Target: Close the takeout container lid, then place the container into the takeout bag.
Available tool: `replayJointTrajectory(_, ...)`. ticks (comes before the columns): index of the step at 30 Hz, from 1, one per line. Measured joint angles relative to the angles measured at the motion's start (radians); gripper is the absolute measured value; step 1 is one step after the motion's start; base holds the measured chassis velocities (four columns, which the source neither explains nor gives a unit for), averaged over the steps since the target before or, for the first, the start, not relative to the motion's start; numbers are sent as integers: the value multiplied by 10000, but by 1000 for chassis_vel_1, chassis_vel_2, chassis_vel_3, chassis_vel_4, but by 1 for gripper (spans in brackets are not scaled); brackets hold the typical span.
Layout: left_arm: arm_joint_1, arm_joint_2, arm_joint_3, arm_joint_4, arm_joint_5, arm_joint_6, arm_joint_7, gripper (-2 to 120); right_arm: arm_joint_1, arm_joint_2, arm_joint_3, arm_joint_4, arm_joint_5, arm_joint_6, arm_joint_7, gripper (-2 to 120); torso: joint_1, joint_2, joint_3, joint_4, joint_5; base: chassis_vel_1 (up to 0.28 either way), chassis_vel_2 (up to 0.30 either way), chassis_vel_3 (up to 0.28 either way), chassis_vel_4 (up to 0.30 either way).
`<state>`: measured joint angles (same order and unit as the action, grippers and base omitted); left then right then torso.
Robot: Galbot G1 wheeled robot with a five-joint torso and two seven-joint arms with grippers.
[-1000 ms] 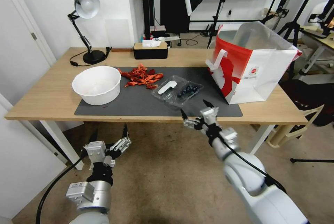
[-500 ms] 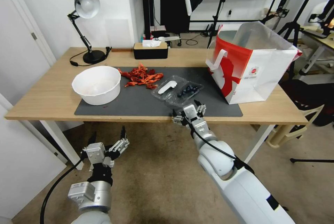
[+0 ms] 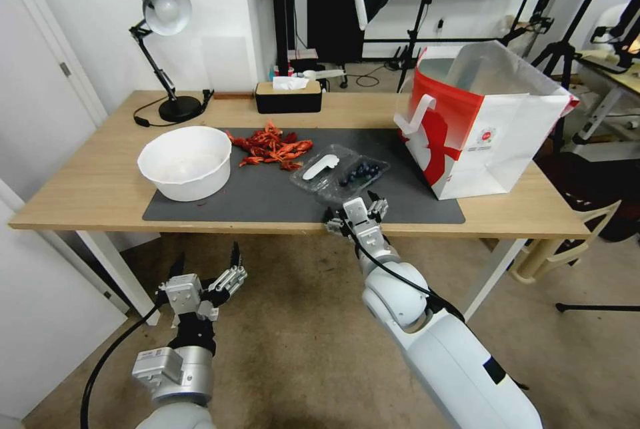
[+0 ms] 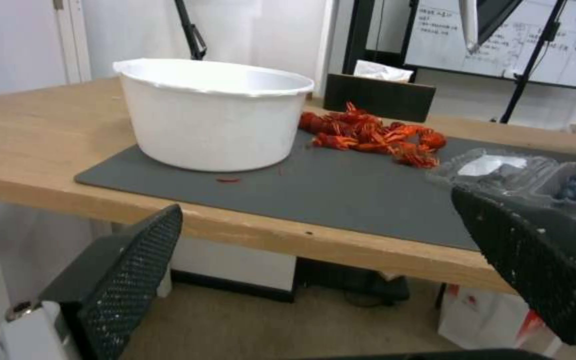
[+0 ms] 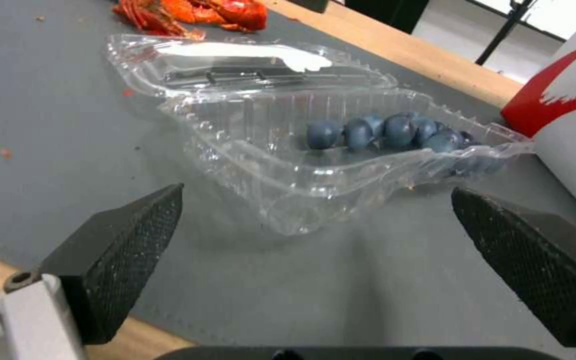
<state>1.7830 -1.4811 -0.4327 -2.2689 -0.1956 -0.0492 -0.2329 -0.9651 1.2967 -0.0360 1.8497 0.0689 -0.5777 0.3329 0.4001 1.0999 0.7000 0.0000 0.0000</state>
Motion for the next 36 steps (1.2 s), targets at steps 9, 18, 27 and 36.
replayJointTrajectory(9, 36, -1, 40, 23, 15, -70, -10, 100, 81, -12, 205, -48, 93, 18, 95, 100, 0, 0, 0, 0, 1, 0, 0, 0, 0)
replayJointTrajectory(18, 41, 17, 93, 93, 51, -90, -8, 100, 20, -219, 619, 61, 235, 17, 72, 100, 0, 0, 0, 0, 0, 0, 0, 0, 0)
replayJointTrajectory(27, 55, -1, 224, 224, 139, -181, 7, 100, -222, -461, 1042, 285, 361, 29, 35, 100, -1, 2, 0, 0, 2, 0, 0, 0, 0)
replayJointTrajectory(36, 126, -5, 307, 306, 248, -338, 36, 100, -424, -760, 1644, 490, 663, 53, 0, 100, 0, 2, 0, 0, 1, 0, 0, 0, 0)
